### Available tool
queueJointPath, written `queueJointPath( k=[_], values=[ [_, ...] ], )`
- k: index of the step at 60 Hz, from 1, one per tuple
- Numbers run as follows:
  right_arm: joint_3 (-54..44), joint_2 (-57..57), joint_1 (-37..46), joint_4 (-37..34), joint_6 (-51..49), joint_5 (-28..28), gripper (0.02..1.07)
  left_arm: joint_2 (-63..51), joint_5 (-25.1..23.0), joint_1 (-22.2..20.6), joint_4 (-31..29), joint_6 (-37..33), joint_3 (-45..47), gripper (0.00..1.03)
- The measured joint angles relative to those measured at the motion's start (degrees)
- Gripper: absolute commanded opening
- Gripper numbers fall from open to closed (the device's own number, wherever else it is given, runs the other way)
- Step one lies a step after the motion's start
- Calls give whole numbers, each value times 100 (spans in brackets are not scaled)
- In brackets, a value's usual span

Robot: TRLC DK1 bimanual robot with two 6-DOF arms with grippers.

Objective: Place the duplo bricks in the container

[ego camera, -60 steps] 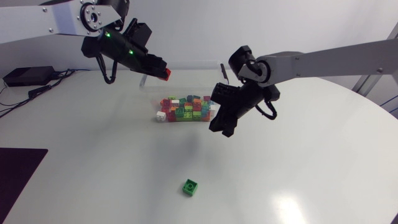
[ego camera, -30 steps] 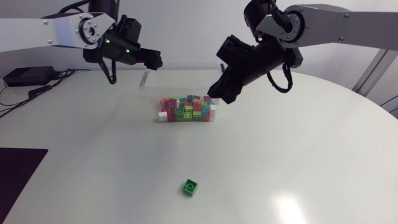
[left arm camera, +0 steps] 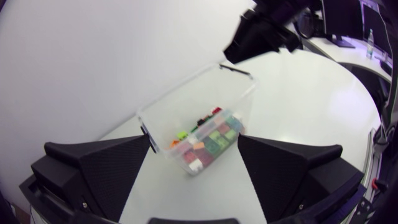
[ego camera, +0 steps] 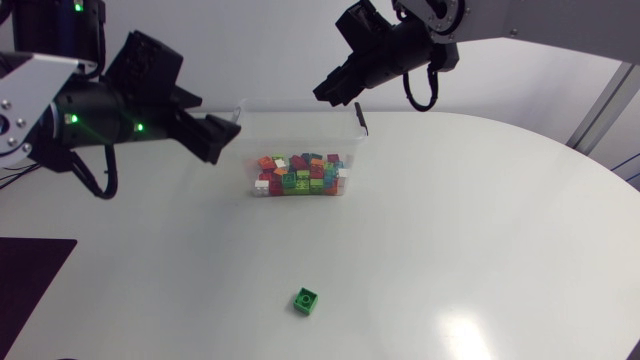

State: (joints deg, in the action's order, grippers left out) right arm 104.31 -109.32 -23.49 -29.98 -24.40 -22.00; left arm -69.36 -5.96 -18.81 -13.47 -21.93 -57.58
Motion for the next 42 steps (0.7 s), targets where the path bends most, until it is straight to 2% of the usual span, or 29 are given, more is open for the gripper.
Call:
queueJointPath(
  k=[8, 18, 20, 23, 24, 26, 35, 42],
  values=[
    [256, -400, 0, 208, 219, 131, 24, 160, -111, -278, -363, -492, 476, 99],
    [763, -988, -11, 348, 415, 363, 27, 138, -133, -885, -695, -1130, 717, 99],
    [876, -1115, -20, 352, 457, 424, 36, 94, -136, -992, -748, -1237, 726, 99],
    [1086, -1342, -26, 350, 507, 452, 68, -37, -149, -1134, -769, -1438, 730, 99],
    [1132, -1388, -33, 348, 516, 479, 83, -103, -149, -1176, -772, -1519, 730, 99],
    [1231, -1497, -42, 345, 535, 538, 104, -238, -149, -1235, -791, -1672, 730, 99],
    [1237, -1515, -42, 363, 603, 560, 103, -649, -138, -1515, -1073, -2365, 730, 99],
    [398, -820, 55, 721, 603, 527, 103, -822, 17, -1886, -1180, -2924, 730, 98]
  ],
)
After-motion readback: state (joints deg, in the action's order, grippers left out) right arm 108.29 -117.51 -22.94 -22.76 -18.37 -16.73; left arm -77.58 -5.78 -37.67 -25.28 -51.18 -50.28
